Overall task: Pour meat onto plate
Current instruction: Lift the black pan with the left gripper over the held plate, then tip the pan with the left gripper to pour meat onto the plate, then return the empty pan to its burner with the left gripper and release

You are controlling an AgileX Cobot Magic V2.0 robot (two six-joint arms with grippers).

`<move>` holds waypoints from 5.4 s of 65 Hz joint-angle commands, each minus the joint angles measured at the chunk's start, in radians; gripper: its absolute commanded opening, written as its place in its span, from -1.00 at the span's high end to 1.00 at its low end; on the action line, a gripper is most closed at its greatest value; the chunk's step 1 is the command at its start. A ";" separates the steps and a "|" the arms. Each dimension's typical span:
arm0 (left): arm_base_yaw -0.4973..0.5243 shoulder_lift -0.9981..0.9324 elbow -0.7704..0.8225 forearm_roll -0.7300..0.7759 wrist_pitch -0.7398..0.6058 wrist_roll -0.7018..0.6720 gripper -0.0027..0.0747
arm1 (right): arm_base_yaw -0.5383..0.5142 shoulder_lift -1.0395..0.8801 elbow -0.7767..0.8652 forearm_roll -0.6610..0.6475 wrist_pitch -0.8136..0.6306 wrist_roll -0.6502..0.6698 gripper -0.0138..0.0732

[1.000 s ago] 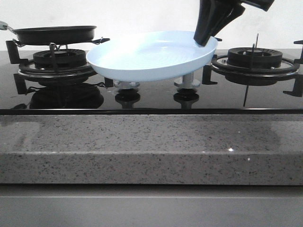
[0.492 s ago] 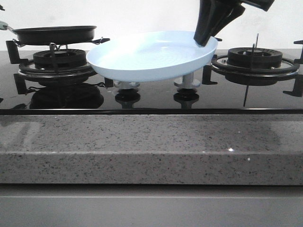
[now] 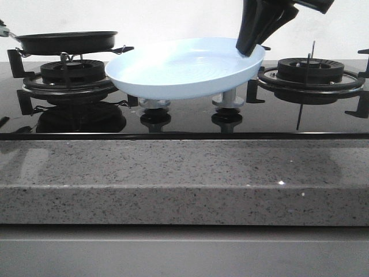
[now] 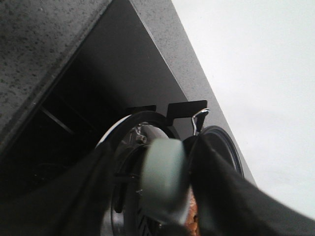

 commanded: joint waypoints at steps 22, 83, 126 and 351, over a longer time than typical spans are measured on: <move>-0.005 -0.051 -0.033 -0.106 0.052 0.002 0.98 | -0.001 -0.049 -0.021 0.027 -0.029 -0.007 0.84; -0.094 -0.323 0.028 -0.202 0.227 0.244 0.98 | -0.001 -0.049 -0.021 0.027 -0.029 -0.007 0.84; -0.475 -0.556 0.089 -0.034 -0.127 0.662 0.98 | -0.001 -0.049 -0.021 0.027 -0.029 -0.007 0.84; 0.003 -0.008 0.033 -0.525 0.201 0.388 0.05 | -0.001 -0.049 -0.021 0.027 -0.028 -0.007 0.84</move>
